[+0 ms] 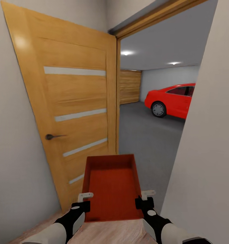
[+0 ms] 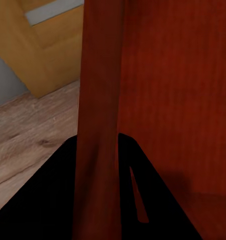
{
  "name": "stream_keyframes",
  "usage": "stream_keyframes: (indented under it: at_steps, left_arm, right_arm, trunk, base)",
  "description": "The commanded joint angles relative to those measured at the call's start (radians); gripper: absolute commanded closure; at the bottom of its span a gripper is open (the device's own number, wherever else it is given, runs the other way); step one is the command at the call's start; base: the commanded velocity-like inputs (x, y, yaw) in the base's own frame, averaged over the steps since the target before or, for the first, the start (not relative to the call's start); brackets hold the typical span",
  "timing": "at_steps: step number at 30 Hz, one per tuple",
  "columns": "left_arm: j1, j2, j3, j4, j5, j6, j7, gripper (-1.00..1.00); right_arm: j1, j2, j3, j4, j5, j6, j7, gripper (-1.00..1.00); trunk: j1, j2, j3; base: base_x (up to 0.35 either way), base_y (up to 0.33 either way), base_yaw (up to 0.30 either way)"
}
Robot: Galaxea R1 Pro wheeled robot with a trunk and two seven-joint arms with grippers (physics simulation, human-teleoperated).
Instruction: Move the two storage containers from the living room to the garage. In the garage, place one container on the floor and stack the other container on top of it (either order is fine).
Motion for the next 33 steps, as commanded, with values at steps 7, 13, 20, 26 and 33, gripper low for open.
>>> stream_keyframes:
  at_steps: [7,13,20,26,33]
  left_arm:
    - [-0.001,0.09,0.049,-0.006,0.088,0.003,0.007,1.0]
    - [-0.001,0.09,0.049,-0.006,0.088,0.003,0.007,1.0]
    - [-0.001,0.09,0.049,-0.006,0.088,0.003,0.007,1.0]
    - [-0.001,0.09,0.049,-0.006,0.088,0.003,0.007,1.0]
    - [-0.001,0.09,0.049,-0.006,0.088,0.003,0.007,1.0]
  right_arm:
    - [0.0,-0.004,-0.063,0.002,0.002,0.001,-0.003,1.0]
    - [0.0,-0.004,-0.063,0.002,0.002,0.001,-0.003,1.0]
    - [0.0,-0.004,-0.063,0.002,0.002,0.001,-0.003,1.0]
    - [0.0,-0.004,-0.063,0.002,0.002,0.001,-0.003,1.0]
    - [0.0,-0.004,-0.063,0.002,0.002,0.001,-0.003,1.0]
  trunk:
    - [0.001,-0.001,0.0]
    - [0.001,-0.001,0.0]
    - [0.001,-0.001,0.0]
    - [0.001,-0.001,0.0]
    - [0.001,-0.001,0.0]
  base:
    - [0.313,0.187,-0.283]
    - [0.312,0.188,-0.283]
    - [0.312,0.188,-0.283]
    - [0.312,0.188,-0.184]
    - [0.312,0.188,-0.149]
